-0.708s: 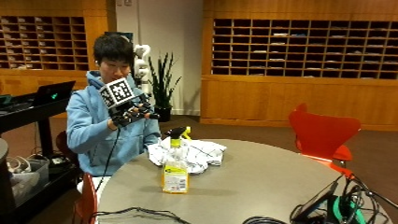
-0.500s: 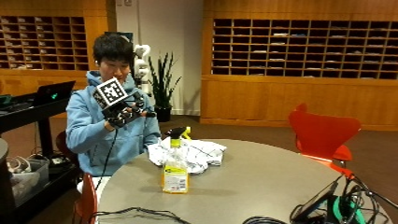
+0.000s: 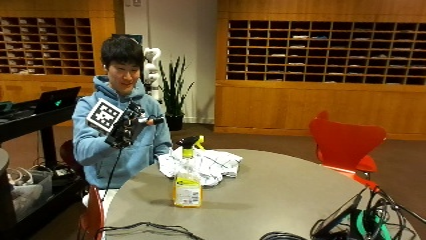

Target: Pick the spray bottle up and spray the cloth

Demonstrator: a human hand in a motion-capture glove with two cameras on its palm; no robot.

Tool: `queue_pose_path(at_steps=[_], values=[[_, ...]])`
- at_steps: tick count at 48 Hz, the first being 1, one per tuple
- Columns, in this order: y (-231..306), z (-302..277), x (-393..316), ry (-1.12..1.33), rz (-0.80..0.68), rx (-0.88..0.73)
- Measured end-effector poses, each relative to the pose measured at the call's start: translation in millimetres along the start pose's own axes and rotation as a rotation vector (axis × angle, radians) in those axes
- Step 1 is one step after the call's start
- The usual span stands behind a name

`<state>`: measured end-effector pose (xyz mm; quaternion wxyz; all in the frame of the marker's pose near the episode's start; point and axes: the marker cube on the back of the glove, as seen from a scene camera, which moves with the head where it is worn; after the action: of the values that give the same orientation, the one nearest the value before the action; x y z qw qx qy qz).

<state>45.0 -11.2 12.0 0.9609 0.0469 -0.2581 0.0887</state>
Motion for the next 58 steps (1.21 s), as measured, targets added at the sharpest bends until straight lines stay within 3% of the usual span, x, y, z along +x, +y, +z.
queue_pose_path(at_steps=[7, 12, 25, 30, 35, 40, 58], values=[[-7.5, 18.2, 9.8, -0.135, 0.032, 0.059], [-15.7, 32.7, 21.6, -0.255, 0.051, -0.045], [-48.8, 80.8, 47.3, -0.434, 0.192, 0.028], [-61.0, 100.5, 57.8, -0.438, 0.089, 0.108], [-63.0, 113.0, 58.2, -0.48, 0.284, 0.005], [-78.8, 125.6, 61.8, -0.476, 0.344, -0.022], [-112.5, 148.6, 66.5, -0.453, 0.34, -0.022]])
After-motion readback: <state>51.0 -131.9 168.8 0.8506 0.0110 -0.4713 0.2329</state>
